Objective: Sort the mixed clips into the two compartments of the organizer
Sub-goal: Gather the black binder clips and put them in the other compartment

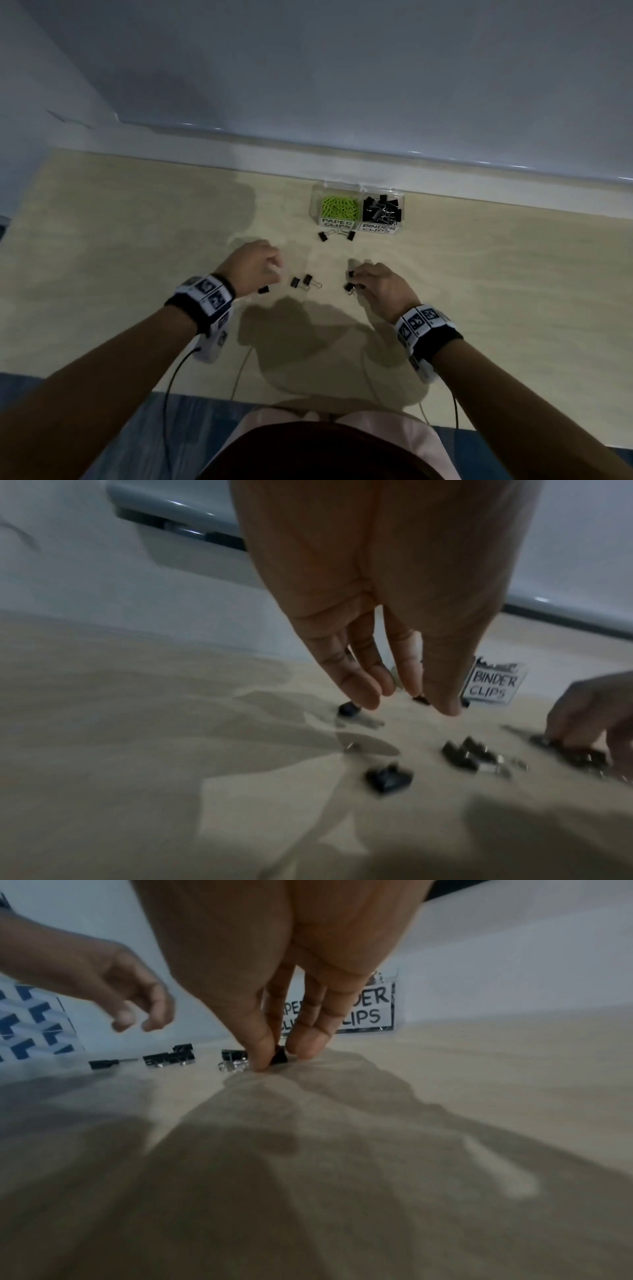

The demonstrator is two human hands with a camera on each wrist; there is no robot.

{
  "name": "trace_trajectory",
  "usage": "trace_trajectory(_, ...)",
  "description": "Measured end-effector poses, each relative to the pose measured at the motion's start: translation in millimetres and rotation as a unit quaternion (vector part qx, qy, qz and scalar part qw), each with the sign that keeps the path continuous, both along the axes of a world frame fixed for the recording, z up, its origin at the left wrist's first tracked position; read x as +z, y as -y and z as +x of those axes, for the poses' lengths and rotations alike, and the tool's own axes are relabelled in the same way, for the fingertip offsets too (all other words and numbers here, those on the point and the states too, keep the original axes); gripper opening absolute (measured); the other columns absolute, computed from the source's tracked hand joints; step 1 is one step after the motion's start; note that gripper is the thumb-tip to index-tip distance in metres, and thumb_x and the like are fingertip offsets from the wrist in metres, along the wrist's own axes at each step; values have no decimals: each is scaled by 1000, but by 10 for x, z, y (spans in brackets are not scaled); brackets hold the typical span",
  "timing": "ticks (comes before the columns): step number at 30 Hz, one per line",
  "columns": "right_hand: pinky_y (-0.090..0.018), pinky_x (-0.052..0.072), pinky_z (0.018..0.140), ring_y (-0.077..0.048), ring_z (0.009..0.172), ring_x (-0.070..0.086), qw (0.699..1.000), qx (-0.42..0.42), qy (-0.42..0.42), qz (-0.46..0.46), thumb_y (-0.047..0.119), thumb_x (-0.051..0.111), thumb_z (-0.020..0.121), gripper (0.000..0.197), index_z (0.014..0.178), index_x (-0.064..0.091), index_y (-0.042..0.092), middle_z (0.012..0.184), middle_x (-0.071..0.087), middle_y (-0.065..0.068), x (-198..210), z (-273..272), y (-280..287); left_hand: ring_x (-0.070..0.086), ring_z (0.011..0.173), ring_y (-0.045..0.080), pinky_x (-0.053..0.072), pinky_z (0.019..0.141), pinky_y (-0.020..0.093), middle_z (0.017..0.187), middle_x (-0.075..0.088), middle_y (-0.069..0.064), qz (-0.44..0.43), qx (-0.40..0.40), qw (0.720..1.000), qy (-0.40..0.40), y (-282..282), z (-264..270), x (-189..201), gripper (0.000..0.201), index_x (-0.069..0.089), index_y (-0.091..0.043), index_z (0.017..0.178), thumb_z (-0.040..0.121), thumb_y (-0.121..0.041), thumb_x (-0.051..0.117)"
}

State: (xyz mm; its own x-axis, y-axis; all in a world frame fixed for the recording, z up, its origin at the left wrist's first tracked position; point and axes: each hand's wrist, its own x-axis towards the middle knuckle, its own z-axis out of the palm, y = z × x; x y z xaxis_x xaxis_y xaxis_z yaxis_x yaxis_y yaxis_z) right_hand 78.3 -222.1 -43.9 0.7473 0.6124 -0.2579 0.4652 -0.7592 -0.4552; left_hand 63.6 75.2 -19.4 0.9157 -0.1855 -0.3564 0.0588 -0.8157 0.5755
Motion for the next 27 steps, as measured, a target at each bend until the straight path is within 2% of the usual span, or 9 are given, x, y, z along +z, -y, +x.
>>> trace_trajectory(2, -44, 54, 77, -36, 93, 58, 1000, -17, 13, 8, 5, 61, 83, 21, 102, 69, 8, 110, 62, -12, -21, -13, 14, 57, 85, 12, 50, 79, 27, 99, 55, -3, 3, 0, 1000, -26, -110, -218, -103, 25, 65, -18, 92, 71, -19, 78)
trace_trajectory(5, -43, 53, 79, -34, 95, 57, 1000, -26, 10, -9, 9, 57, 87, 16, 98, 68, 6, 112, 56, -12, 28, -25, 27, 56, 90, 13, 50, 85, 28, 104, 52, -4, 32, -22, 999, -31, -95, -398, -249, 28, 64, -16, 99, 73, -16, 75)
trace_trajectory(8, -36, 49, 83, -30, 97, 57, 999, -27, -16, -38, 12, 53, 89, 20, 104, 66, 9, 118, 50, -10, 82, -27, 34, 59, 87, 16, 52, 85, 34, 101, 55, 0, 19, -3, 1000, -11, -47, -459, -308, 23, 64, -14, 97, 76, -9, 71)
trace_trajectory(12, -37, 47, 86, -32, 100, 54, 997, -30, -19, -71, 17, 56, 88, 24, 108, 64, 7, 119, 46, -11, 92, -61, 50, 55, 79, 13, 52, 81, 33, 94, 58, 1, 22, 8, 1000, 13, -17, -486, -284, 19, 65, -12, 93, 75, -8, 67)
trace_trajectory(15, -37, 48, 85, -31, 101, 50, 996, -43, -18, -71, 22, 57, 86, 25, 104, 62, 7, 115, 47, -10, 54, -134, 89, 54, 79, 13, 49, 78, 28, 89, 61, 1, 28, 19, 999, 39, 47, -454, -234, 17, 65, -12, 92, 75, -11, 62)
trace_trajectory(18, -37, 50, 78, -32, 97, 54, 998, -54, -15, -38, 18, 59, 83, 22, 101, 61, 5, 110, 50, -11, 34, -255, 139, 56, 84, 16, 42, 77, 22, 90, 63, 1, 36, 9, 998, 57, 157, -373, -195, 15, 65, -11, 91, 77, -11, 58)
trace_trajectory(21, -35, 52, 69, -32, 85, 58, 996, -84, 13, 17, 14, 66, 76, 21, 95, 62, 4, 101, 55, -12, 53, -307, 148, 57, 89, 20, 44, 78, 27, 95, 63, 4, 31, 16, 996, 79, 256, -304, -196, 16, 65, -9, 92, 79, -10, 55)
trace_trajectory(23, -32, 51, 68, -30, 82, 58, 994, -95, 29, 43, 15, 66, 76, 22, 96, 63, 6, 99, 56, -10, 90, -251, 65, 57, 90, 21, 45, 78, 28, 97, 61, 5, 35, 17, 994, 106, 318, -277, -201, 20, 66, -9, 99, 82, -12, 56)
trace_trajectory(27, -41, 51, 79, -33, 98, 53, 997, -59, 38, 13, 17, 57, 86, 29, 112, 60, 5, 111, 54, -13, 120, -107, -235, 55, 97, 27, 49, 82, 38, 105, 58, 9, 68, -28, 992, 102, 455, -284, -236, 26, 64, -10, 111, 88, -17, 53)
